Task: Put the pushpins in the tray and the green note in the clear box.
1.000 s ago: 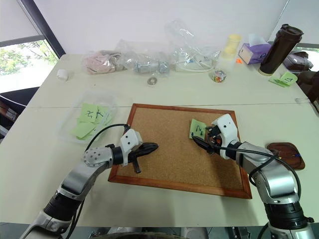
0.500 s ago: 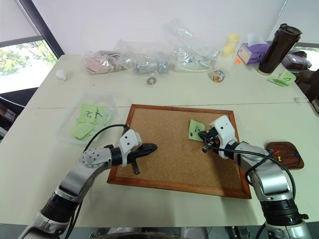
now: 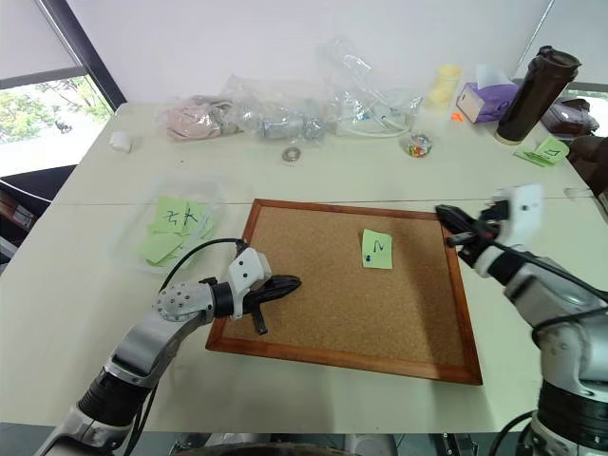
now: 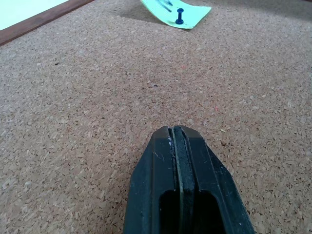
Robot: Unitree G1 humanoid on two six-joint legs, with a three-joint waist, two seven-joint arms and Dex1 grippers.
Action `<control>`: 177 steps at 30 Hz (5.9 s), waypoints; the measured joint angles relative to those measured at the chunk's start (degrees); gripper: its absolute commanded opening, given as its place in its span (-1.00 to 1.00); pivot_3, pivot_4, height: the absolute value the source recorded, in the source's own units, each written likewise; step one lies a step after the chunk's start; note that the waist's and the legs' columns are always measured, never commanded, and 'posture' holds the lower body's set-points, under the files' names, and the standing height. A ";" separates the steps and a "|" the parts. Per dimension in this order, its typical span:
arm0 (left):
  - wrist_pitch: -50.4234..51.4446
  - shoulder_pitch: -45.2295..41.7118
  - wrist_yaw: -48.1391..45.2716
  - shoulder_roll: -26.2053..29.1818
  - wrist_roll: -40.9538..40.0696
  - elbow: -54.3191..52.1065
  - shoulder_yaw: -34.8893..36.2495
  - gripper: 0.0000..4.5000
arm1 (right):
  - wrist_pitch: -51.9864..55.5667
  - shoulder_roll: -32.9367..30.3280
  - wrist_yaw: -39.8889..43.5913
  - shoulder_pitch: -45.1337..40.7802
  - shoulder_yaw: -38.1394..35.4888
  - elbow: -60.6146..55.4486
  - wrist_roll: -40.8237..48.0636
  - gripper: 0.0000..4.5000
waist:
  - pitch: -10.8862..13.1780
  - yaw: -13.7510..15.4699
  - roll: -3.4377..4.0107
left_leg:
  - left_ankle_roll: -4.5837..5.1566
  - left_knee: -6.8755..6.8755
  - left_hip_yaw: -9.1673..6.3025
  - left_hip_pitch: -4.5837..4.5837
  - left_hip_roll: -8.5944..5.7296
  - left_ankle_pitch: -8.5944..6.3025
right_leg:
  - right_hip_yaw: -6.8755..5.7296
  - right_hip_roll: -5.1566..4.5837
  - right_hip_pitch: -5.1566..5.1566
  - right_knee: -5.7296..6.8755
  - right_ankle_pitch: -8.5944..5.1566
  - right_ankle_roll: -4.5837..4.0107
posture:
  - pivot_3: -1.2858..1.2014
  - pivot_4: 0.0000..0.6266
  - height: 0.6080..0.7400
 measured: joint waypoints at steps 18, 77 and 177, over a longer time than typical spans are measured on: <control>-1.15 -0.81 -1.50 -0.45 0.03 1.93 0.04 -1.00 | -5.12 -2.53 1.53 17.18 -13.72 13.85 -2.50 -0.97 | -0.05 -0.10 0.10 | 0.02 0.01 0.12 0.10 0.00 -0.01 | 0.08 0.00 0.07 0.01 0.00 0.00 | 0.03 -0.52 1.00; -0.80 -0.25 -0.10 -0.41 0.06 1.18 0.19 -1.00 | -17.04 0.99 7.44 0.68 32.94 7.12 -18.44 -0.98 | -0.04 -0.29 0.04 | -0.01 0.03 0.04 0.08 0.00 0.00 | -0.02 0.02 0.01 0.01 0.00 0.00 | 0.03 -0.52 1.00; 20.10 -13.91 -7.02 -4.49 -24.91 0.78 3.90 -1.00 | -11.39 -13.65 16.53 19.80 -7.55 22.06 -11.50 0.98 | 0.35 -0.29 -0.49 | -0.03 0.05 0.17 0.05 0.01 0.02 | 0.07 0.04 -0.04 0.04 0.00 0.00 | 0.03 -0.52 1.00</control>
